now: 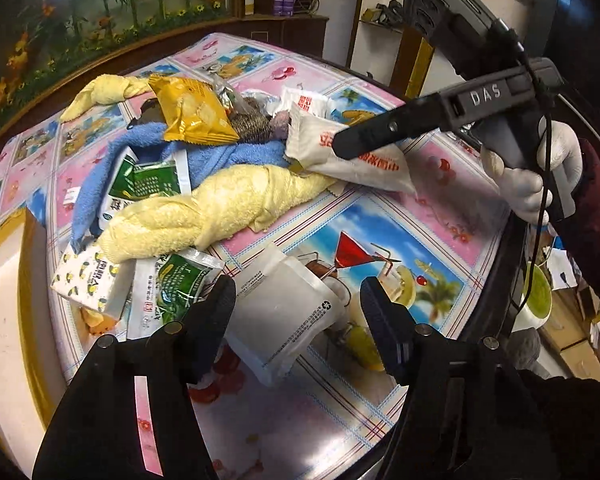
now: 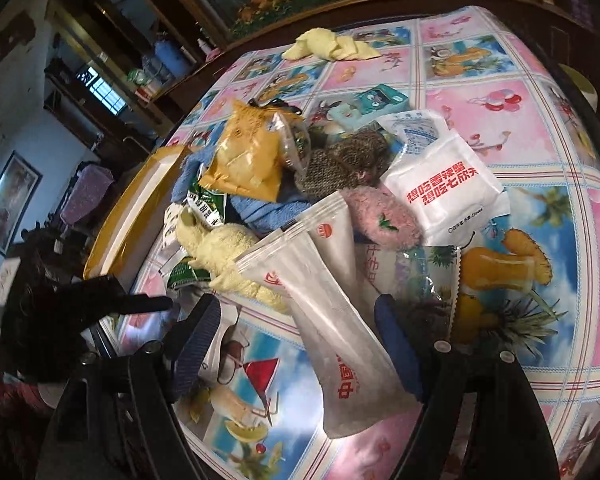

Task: Organize soft objects
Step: 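Grasp the white translucent pouch with the left tool while right holds the white bag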

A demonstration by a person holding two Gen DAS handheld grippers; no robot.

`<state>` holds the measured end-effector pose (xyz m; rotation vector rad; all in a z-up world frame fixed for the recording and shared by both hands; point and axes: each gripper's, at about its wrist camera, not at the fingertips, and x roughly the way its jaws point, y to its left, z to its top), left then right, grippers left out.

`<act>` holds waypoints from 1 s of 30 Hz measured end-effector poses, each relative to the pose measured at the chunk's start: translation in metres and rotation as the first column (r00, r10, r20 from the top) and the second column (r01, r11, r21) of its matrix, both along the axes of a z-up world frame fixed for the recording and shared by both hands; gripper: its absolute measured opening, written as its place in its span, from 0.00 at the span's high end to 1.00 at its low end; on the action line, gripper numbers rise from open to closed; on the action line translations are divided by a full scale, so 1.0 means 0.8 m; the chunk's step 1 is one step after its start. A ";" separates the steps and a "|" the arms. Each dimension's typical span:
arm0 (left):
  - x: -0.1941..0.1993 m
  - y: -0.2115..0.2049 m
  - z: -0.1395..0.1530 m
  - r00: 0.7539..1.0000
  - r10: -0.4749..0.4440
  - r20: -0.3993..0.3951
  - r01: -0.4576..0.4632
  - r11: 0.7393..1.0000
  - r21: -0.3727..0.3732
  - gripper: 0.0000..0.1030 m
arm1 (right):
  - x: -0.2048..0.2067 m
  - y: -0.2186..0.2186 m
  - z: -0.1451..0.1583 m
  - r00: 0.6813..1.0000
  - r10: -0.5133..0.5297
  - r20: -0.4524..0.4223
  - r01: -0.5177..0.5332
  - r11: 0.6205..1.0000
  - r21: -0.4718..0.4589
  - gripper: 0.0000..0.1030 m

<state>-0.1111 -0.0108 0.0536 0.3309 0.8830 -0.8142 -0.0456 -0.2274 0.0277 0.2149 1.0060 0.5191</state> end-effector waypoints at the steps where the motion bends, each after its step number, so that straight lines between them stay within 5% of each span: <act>1: -0.002 0.000 0.000 1.000 -0.006 0.011 0.006 1.000 0.004 0.36 | -0.005 0.004 0.002 1.000 0.013 0.015 -0.013 0.999 -0.035 0.23; 10: 0.006 -0.035 -0.048 0.991 -0.099 0.090 0.081 0.979 0.186 0.34 | -0.008 0.025 -0.013 0.998 0.050 0.035 -0.041 0.976 -0.213 0.23; 14: 0.020 -0.039 -0.053 0.994 -0.075 0.085 0.062 0.987 0.150 0.27 | -0.026 0.014 -0.009 0.998 0.048 0.051 -0.035 0.971 -0.237 0.23; 16: 0.030 -0.036 -0.055 0.998 -0.066 -0.008 0.067 0.992 0.109 0.34 | -0.036 0.009 -0.009 0.996 0.072 0.048 -0.057 0.963 -0.264 0.23; 18: 0.029 -0.031 -0.052 0.998 -0.066 -0.013 0.066 0.994 0.092 0.58 | -0.044 0.012 -0.014 0.993 0.110 0.039 -0.093 0.949 -0.302 0.23; 19: 0.027 -0.030 -0.050 0.997 -0.067 -0.026 0.069 0.994 0.082 0.62 | -0.046 0.015 -0.017 0.991 0.127 0.034 -0.109 0.938 -0.328 0.23; 21: 0.022 -0.027 -0.048 0.995 -0.080 -0.066 0.083 0.995 0.047 0.92 | -0.051 0.023 -0.024 0.987 0.155 0.028 -0.133 0.914 -0.384 0.23; 28: 0.003 -0.017 -0.039 0.996 -0.075 -0.037 0.077 0.996 0.045 0.92 | -0.054 0.065 -0.035 0.968 0.246 0.051 -0.191 0.854 -0.485 0.23; 30: 0.003 -0.003 -0.027 0.998 -0.058 -0.032 0.058 0.998 0.020 0.82 | -0.057 0.076 -0.038 0.963 0.266 0.044 -0.211 0.845 -0.492 0.23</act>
